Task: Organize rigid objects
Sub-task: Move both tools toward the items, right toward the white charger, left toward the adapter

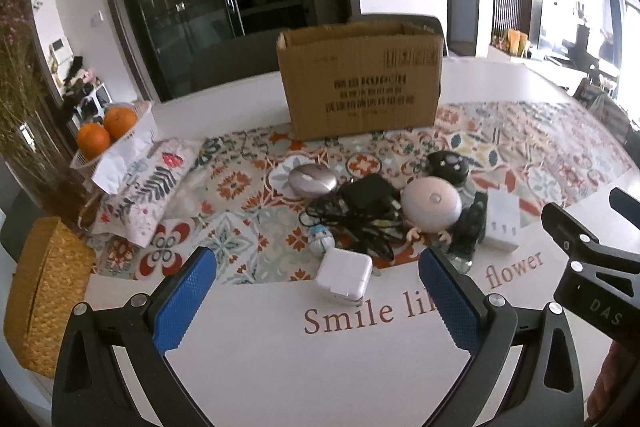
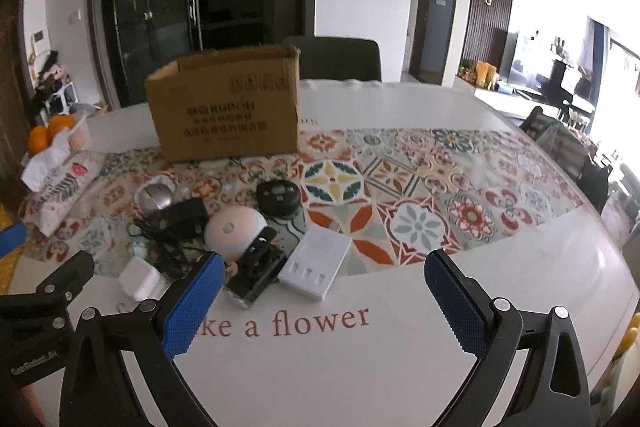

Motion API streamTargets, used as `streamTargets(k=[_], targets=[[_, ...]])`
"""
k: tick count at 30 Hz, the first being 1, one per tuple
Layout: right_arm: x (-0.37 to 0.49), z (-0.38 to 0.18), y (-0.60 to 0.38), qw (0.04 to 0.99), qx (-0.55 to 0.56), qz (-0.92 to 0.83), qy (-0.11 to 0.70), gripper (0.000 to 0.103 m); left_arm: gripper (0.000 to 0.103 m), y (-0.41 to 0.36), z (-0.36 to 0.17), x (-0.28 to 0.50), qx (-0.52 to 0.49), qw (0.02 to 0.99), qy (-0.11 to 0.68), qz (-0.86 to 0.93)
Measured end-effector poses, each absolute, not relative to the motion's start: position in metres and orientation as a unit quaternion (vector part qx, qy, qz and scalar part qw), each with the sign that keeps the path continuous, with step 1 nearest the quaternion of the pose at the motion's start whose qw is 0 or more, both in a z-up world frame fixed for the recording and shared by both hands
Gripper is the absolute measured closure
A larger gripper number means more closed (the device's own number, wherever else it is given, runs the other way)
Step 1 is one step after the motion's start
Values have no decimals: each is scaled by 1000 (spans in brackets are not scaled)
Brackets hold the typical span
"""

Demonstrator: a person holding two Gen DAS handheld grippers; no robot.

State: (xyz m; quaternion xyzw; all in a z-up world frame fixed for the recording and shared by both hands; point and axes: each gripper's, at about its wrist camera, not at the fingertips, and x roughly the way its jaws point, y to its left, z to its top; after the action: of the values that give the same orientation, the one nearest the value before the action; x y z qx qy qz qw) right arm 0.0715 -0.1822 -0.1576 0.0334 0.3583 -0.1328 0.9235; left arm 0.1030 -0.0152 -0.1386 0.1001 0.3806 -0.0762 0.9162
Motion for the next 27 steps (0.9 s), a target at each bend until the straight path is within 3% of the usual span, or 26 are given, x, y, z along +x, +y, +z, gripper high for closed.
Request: streamTargets(k=[27], targets=[[112, -235, -188, 896, 69, -181, 401, 13, 9, -19, -218, 138, 130, 883, 434, -121]])
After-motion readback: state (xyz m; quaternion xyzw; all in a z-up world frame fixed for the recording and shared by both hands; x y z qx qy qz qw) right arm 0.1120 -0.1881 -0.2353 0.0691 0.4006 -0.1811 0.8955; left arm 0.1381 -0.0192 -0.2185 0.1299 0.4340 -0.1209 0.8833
